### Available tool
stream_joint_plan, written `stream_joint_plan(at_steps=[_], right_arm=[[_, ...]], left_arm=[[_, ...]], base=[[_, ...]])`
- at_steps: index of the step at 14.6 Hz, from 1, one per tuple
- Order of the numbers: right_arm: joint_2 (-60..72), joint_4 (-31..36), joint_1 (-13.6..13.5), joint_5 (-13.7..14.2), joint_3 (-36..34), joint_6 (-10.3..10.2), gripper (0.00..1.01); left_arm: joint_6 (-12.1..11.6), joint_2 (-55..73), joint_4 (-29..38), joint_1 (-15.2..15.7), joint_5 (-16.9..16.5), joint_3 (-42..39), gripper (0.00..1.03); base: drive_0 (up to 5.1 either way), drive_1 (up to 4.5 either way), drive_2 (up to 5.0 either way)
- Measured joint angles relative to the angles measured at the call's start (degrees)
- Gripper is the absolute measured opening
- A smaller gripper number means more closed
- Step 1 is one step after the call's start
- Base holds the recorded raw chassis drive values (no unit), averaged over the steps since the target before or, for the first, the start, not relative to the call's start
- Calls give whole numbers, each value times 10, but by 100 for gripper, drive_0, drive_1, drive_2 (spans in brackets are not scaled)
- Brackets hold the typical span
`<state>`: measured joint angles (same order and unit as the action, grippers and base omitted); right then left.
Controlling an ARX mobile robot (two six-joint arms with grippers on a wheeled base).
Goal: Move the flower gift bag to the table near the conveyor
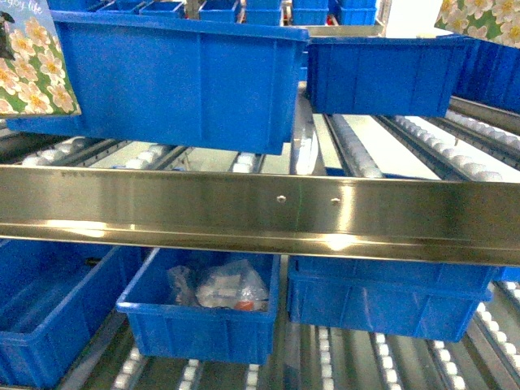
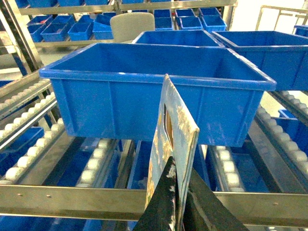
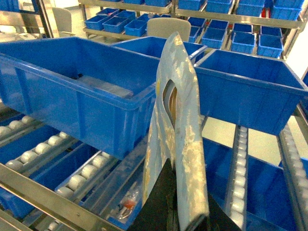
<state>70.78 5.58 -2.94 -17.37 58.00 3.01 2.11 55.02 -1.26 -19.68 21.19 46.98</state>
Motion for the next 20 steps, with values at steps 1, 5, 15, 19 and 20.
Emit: stream_joint_plan(at_steps=[1,5,15,19,20], right_arm=[[2,0,0,0,0,0,2],[2,0,0,0,0,0,2],[3,-1,-1,0,0,0,2],[2,1,-3,-1,0,0,2],[2,-1,1,1,0,0,2]], left_arm=[[0,1,0,0,0,0,2],[0,1,0,0,0,0,2],[0,0,0,0,0,0,2],[0,0,0,2,2,0,2],[0,1,0,-1,-3,0,2]], base=[[-470,113,373],[-460,116,383],[-388,97,280],[-181,82,82],[-482,263,263]])
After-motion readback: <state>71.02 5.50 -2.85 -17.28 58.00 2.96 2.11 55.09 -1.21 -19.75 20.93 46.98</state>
